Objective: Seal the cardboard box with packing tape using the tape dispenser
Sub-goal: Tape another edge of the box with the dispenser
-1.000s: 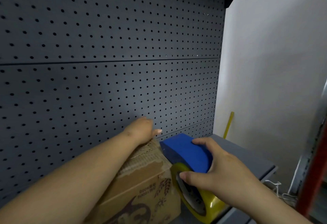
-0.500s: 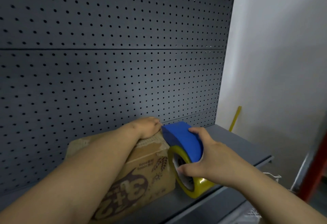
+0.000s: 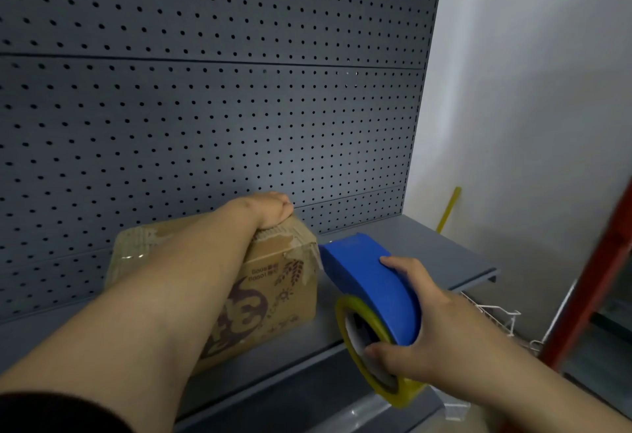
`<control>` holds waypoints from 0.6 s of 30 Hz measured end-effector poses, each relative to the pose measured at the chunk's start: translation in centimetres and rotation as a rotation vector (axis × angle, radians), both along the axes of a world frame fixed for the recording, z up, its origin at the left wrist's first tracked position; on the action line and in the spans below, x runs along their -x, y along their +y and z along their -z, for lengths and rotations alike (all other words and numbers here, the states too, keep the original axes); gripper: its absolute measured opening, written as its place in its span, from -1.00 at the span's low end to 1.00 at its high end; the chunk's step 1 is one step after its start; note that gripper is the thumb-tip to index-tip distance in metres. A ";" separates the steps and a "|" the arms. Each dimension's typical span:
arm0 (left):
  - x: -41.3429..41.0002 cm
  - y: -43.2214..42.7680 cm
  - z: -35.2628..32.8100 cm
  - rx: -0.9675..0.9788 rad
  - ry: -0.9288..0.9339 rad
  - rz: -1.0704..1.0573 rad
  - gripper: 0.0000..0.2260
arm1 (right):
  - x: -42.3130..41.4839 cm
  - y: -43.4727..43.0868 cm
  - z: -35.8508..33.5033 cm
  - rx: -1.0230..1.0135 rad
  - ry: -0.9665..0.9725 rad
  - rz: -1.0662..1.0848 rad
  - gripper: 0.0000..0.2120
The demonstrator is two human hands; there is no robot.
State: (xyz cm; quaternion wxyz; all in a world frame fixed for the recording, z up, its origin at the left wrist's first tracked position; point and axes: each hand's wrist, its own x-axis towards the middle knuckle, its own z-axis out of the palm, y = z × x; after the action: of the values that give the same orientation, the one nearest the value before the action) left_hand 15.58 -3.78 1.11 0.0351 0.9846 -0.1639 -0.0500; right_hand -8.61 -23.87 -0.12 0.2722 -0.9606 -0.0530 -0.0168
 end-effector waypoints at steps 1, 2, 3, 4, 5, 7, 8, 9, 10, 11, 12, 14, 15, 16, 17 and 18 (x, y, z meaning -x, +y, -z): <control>0.2 0.0 0.0 -0.004 -0.002 -0.003 -0.62 | 0.3 -0.1 0.1 0.007 -0.001 -0.005 -0.17; 0.3 0.0 0.0 -0.005 -0.005 -0.008 -0.63 | 0.7 -0.2 0.0 0.018 0.010 -0.012 -0.17; 0.3 0.0 0.1 -0.005 -0.014 -0.015 -0.63 | 1.1 -0.3 0.0 0.023 0.025 -0.016 -0.18; 0.3 0.0 0.1 -0.006 -0.025 -0.022 -0.64 | 1.3 -0.4 -0.1 0.025 0.035 -0.017 -0.18; 0.3 -0.1 0.1 -0.007 -0.031 -0.035 -0.64 | 1.3 -0.5 -0.1 0.031 0.038 -0.024 -0.18; 0.4 -0.2 0.0 -0.039 -0.055 -0.077 -0.62 | 0.9 -0.4 -0.2 0.055 0.034 -0.059 -0.19; 0.6 -0.2 -0.1 -0.074 -0.084 -0.104 -0.59 | 0.5 -0.4 -0.2 0.070 0.032 -0.072 -0.20; 0.9 -0.3 -0.1 -0.107 -0.122 -0.135 -0.56 | 0.2 -0.2 -0.3 0.086 0.035 -0.082 -0.21; 1.1 -0.4 -0.2 -0.136 -0.169 -0.159 -0.54 | -0.2 -0.1 -0.4 0.104 0.041 -0.091 -0.21; 1.5 -0.5 -0.4 -0.152 -0.216 -0.171 -0.52 | -0.5 0.0 -0.6 0.125 0.052 -0.098 -0.22; 1.9 -0.7 -0.5 -0.154 -0.257 -0.172 -0.51 | -0.8 0.2 -0.7 0.145 0.065 -0.106 -0.23; 2.7 -1.0 -0.7 -0.123 -0.301 -0.153 -0.53 | -1.4 0.5 -0.9 0.165 0.082 -0.119 -0.26; 3.0 -1.0 -0.8 -0.097 -0.290 -0.147 -0.54 | -1.7 0.5 -1.1 0.168 0.082 -0.120 -0.28; 3.4 -1.0 -0.9 -0.067 -0.256 -0.147 -0.55 | -2.1 0.6 -1.3 0.169 0.073 -0.118 -0.29; 3.8 -0.8 -0.9 -0.037 -0.202 -0.150 -0.54 | -2.5 0.6 -1.5 0.166 0.065 -0.115 -0.30; 4.2 -0.6 -0.8 -0.007 -0.144 -0.152 -0.51 | -2.9 0.7 -1.7 0.159 0.054 -0.108 -0.30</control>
State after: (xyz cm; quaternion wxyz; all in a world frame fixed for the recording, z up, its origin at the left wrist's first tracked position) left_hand 11.40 -4.36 1.91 0.0237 0.9953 -0.0908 0.0231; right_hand -5.73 -23.17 1.53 0.1968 -0.9751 -0.0988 0.0281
